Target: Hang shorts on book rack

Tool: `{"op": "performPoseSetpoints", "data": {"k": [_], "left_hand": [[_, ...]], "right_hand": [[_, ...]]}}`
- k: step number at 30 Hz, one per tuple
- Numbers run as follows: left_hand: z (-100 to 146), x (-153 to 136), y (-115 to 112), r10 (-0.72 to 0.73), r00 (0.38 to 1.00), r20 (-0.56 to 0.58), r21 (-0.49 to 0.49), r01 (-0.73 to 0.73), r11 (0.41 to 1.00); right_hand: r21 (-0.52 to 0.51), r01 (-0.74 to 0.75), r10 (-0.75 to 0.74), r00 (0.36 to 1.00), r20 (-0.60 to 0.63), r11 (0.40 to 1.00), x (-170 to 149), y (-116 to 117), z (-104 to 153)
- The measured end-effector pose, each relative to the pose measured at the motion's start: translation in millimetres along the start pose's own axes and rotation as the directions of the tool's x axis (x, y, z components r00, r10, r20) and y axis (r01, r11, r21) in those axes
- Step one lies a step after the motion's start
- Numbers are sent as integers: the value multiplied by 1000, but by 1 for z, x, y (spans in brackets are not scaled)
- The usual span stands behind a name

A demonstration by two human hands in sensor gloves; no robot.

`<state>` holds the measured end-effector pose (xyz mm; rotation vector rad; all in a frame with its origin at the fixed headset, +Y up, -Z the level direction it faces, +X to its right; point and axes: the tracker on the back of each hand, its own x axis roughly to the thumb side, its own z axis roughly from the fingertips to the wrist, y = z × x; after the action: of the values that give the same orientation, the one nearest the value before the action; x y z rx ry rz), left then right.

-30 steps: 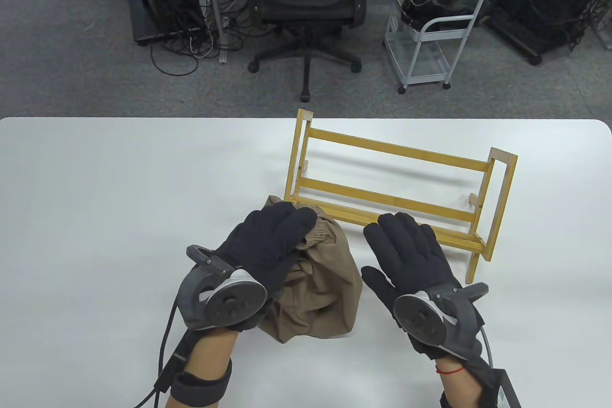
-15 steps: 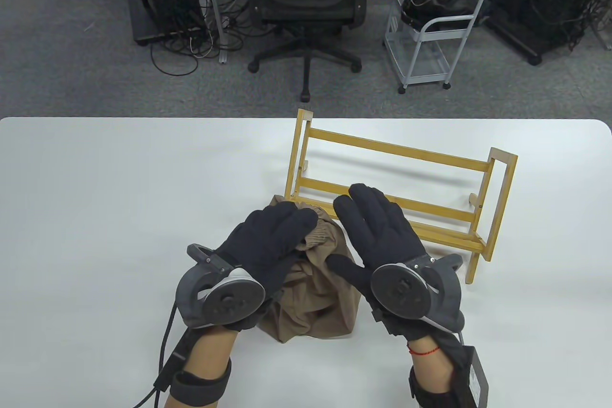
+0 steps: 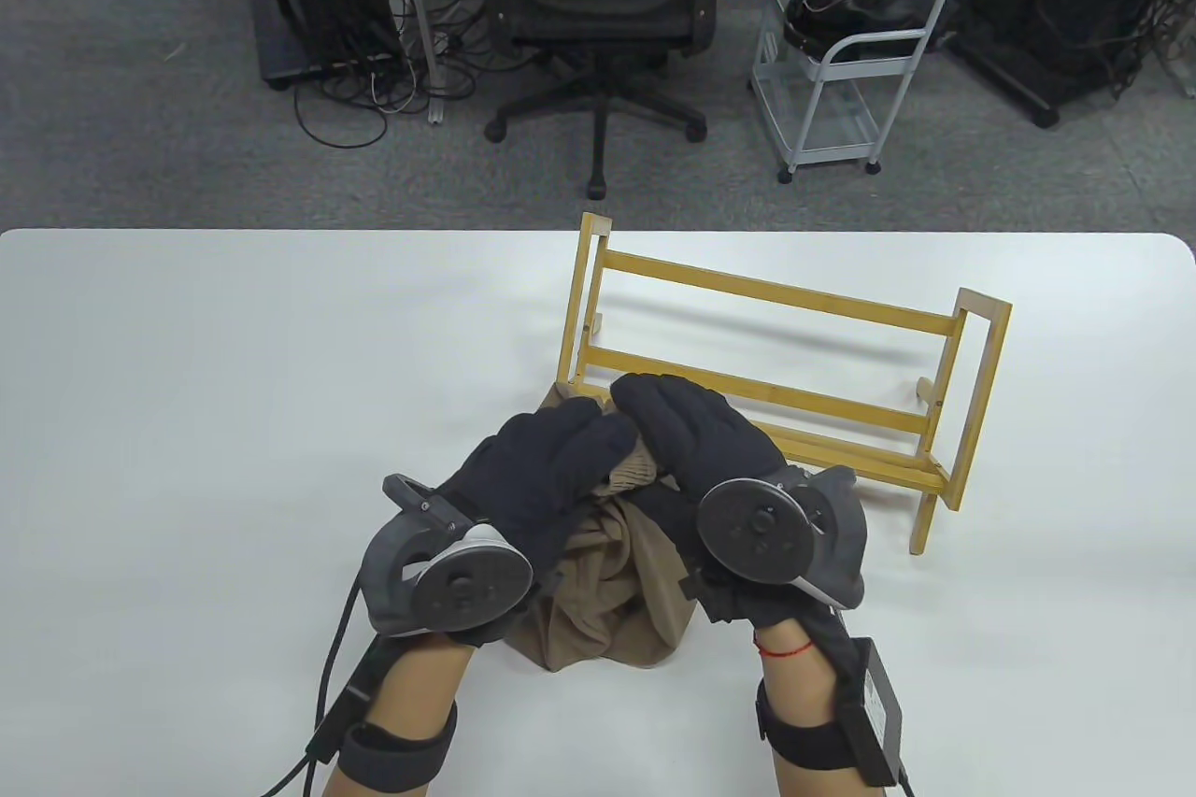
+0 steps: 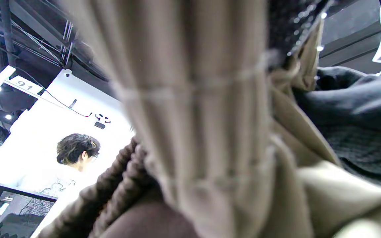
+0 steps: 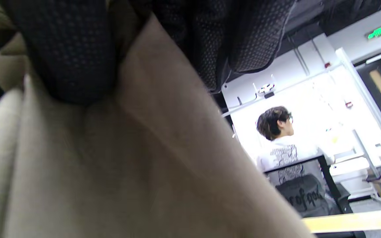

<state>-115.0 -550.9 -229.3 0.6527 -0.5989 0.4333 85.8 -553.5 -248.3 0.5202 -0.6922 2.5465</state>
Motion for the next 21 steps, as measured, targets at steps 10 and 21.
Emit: {"op": "performPoseSetpoints", "data": {"k": [10,21], "left_hand": [[0,-3,-6,13,1000,-20,-48,-14,999],[4,-14,-4,-19,999,-44,-92,15,996]], "right_hand": [[-75,-27,26,1000,-17,997,-3,-2,1],[-59,-68,65,996,-57,996,-12,-1,-1]]}}
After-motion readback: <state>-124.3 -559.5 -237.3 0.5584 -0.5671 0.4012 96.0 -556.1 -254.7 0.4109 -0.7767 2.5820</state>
